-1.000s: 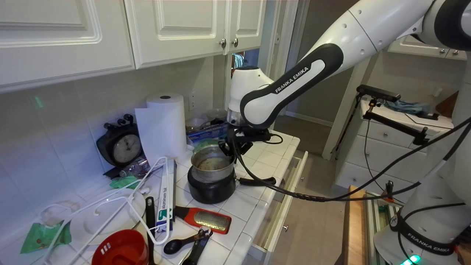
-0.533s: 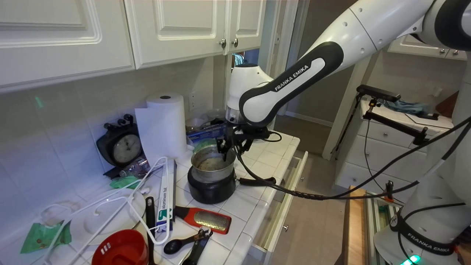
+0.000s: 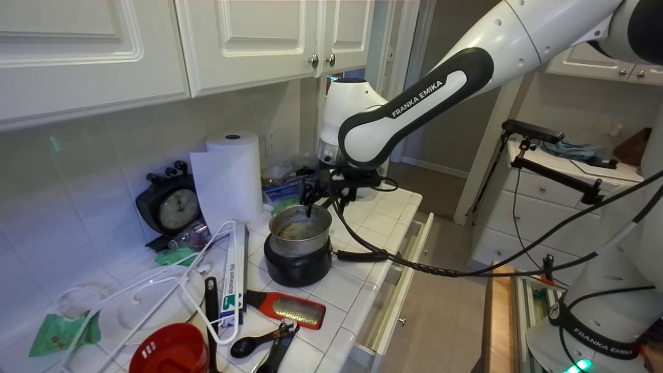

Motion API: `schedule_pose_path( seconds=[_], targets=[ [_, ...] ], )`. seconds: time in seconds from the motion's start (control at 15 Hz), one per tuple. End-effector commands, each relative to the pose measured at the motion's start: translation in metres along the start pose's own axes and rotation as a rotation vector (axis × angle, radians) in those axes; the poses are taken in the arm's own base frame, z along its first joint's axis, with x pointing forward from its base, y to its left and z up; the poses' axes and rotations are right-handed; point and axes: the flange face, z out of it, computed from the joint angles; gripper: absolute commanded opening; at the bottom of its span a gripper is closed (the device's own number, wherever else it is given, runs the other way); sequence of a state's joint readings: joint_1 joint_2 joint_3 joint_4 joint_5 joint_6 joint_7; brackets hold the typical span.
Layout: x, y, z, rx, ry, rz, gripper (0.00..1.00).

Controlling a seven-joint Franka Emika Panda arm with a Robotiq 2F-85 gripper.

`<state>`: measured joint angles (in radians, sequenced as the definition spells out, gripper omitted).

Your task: Pick up the pot and put it on top of the other one that has been put up side down

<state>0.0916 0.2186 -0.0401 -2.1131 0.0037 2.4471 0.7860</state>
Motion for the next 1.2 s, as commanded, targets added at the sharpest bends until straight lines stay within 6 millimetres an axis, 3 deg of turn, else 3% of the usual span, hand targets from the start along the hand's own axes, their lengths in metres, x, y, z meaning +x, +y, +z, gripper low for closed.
schedule_pose_path(
  seconds=[0.0, 0.53, 1.13],
  targets=[
    [-0.008, 0.002, -0.019, -0.018, -0.003, -0.043, 1.0],
    [-0.023, 0.014, -0.058, -0.06, 0.073, -0.266, 1.0],
    [-0.045, 0.031, -0.087, 0.01, 0.155, -0.34, 1.0]
  ],
)
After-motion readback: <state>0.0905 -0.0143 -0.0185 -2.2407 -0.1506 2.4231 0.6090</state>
